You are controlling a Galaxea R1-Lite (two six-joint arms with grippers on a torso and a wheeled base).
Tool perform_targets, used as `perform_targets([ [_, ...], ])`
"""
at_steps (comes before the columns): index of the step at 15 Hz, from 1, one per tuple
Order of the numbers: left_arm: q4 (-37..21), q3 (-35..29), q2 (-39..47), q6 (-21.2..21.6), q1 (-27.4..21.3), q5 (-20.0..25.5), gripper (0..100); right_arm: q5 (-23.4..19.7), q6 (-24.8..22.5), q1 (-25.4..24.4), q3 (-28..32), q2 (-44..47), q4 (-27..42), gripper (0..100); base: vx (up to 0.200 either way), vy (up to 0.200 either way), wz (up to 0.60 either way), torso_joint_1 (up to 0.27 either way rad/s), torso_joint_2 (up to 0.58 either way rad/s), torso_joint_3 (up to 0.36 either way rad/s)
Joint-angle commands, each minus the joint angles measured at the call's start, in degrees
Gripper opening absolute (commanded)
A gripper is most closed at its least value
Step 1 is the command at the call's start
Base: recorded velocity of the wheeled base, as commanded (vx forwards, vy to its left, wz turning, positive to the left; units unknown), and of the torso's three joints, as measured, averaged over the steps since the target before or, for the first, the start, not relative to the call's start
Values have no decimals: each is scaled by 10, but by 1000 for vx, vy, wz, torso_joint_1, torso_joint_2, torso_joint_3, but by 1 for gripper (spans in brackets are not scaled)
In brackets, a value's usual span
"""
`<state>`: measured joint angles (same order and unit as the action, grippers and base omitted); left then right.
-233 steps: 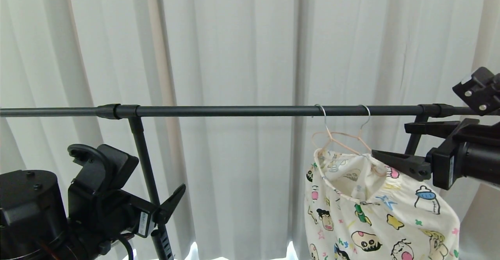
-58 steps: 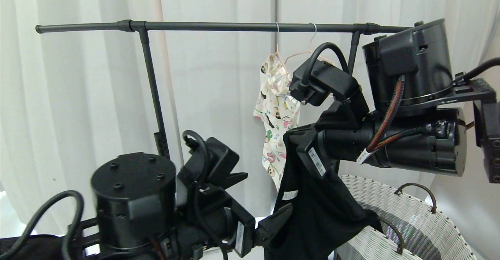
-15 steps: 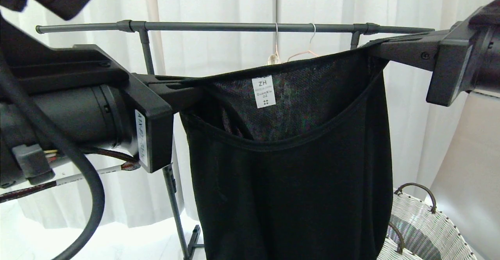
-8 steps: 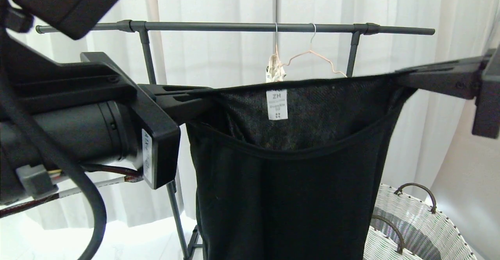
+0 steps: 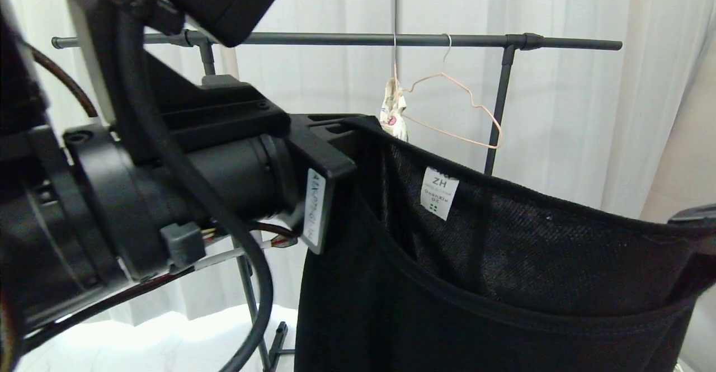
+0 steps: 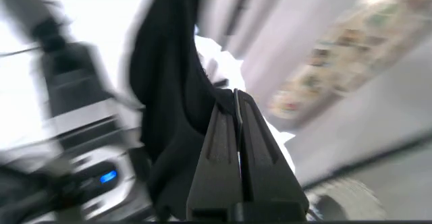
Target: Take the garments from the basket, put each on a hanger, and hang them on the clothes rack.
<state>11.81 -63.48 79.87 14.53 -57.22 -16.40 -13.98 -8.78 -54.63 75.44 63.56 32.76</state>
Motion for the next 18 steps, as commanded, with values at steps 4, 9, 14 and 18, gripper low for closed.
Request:
perform_targets([
  [4,12,-24,46,-23,5,-4,0,-5,1,-68,-15,11,-2,0,0,0,0,0,0,0],
  [9,12,-22,42,-24,6,-5,0,-2,1,-61,-16,9,-2,0,0,0,0,0,0,0],
  [14,-31,-1,-2,-27,16,-9,0,17,-1,6,-48,5,-44,0,0,0,0,0,0,0],
  [18,-140,2,-60,-100,7,-8,0,38,0,85,-123,27,-234,0,0,0,0,0,0,0],
])
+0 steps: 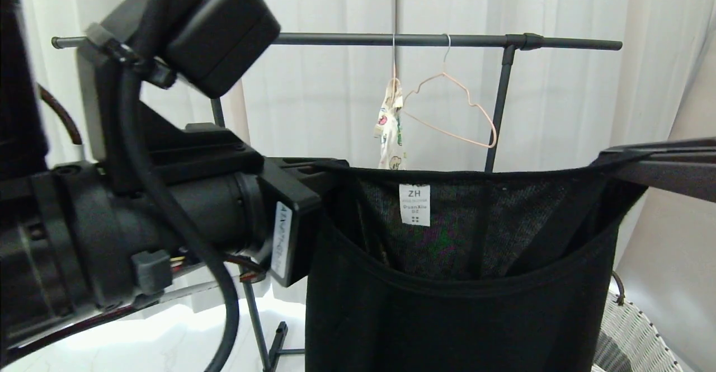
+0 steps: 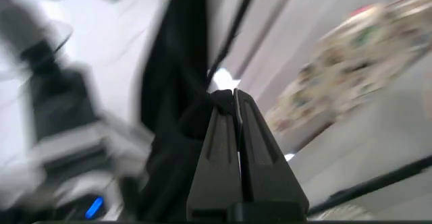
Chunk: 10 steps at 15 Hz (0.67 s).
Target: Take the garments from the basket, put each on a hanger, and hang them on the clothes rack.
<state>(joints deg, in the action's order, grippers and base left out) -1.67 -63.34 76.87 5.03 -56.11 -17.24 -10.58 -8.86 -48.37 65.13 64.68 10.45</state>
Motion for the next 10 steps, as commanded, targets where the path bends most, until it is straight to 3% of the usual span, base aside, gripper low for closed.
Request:
perform_targets([
  [1,-29,1,-45,-25,-10,1,0,6,1,23,-18,30,-36,0,0,0,0,0,0,0],
  [4,-83,0,-81,-71,-57,3,0,6,1,22,16,76,-68,0,0,0,0,0,0,0],
  [6,-85,0,-96,-122,-132,4,0,4,0,20,50,112,-83,0,0,0,0,0,0,0],
  [8,-104,1,-110,-140,-181,4,0,4,0,9,90,145,-84,0,0,0,0,0,0,0],
  [10,-118,1,-117,-143,-199,3,0,4,0,-2,118,171,-84,0,0,0,0,0,0,0],
])
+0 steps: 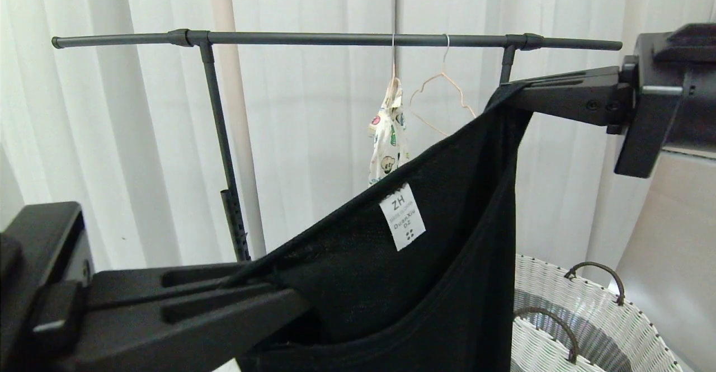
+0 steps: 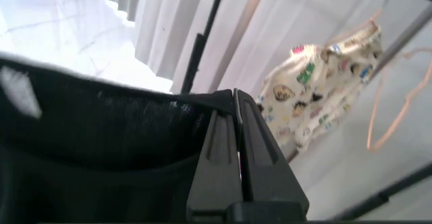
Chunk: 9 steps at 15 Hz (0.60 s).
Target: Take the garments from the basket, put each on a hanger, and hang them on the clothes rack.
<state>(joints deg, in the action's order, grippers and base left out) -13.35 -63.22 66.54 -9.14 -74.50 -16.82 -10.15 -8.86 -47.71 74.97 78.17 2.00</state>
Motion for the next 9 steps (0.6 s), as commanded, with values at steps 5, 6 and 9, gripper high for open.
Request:
perform_targets([
  [5,-1,0,-18,-1,-23,-1,0,0,-1,-17,40,55,0,0,0,0,0,0,0,0],
  [6,-1,1,-17,-1,-22,-1,0,1,-1,-17,39,52,0,0,0,0,0,0,0,0],
  [9,-31,2,-16,12,21,-4,0,2,2,-14,29,12,34,0,0,0,0,0,0,0],
])
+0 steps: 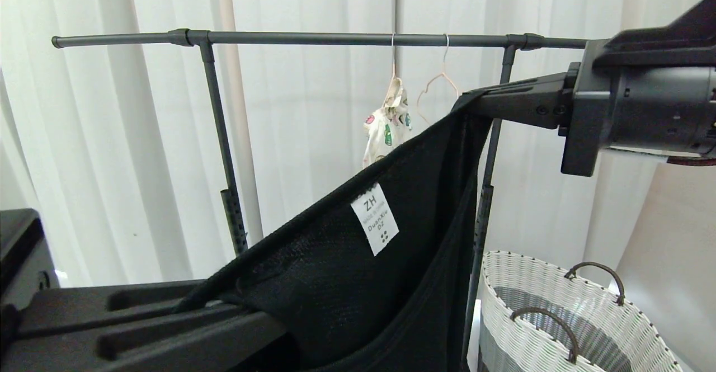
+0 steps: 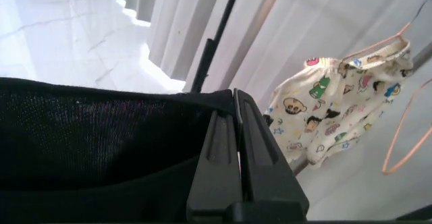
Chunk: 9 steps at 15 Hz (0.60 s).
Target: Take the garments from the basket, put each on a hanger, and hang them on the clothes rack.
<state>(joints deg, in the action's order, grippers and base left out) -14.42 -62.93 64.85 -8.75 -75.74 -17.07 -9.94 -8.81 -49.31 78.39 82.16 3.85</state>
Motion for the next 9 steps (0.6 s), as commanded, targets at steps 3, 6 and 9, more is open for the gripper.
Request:
perform_targets([
  [3,-40,-24,19,147,136,12,0,0,35,3,-3,-104,143,0,0,0,0,0,0,0],
  [6,-33,-75,70,146,151,20,0,61,36,3,-5,-128,249,0,0,0,0,0,0,0],
  [9,37,-74,106,152,157,19,0,102,36,-3,-3,-119,247,0,0,0,0,0,0,0],
])
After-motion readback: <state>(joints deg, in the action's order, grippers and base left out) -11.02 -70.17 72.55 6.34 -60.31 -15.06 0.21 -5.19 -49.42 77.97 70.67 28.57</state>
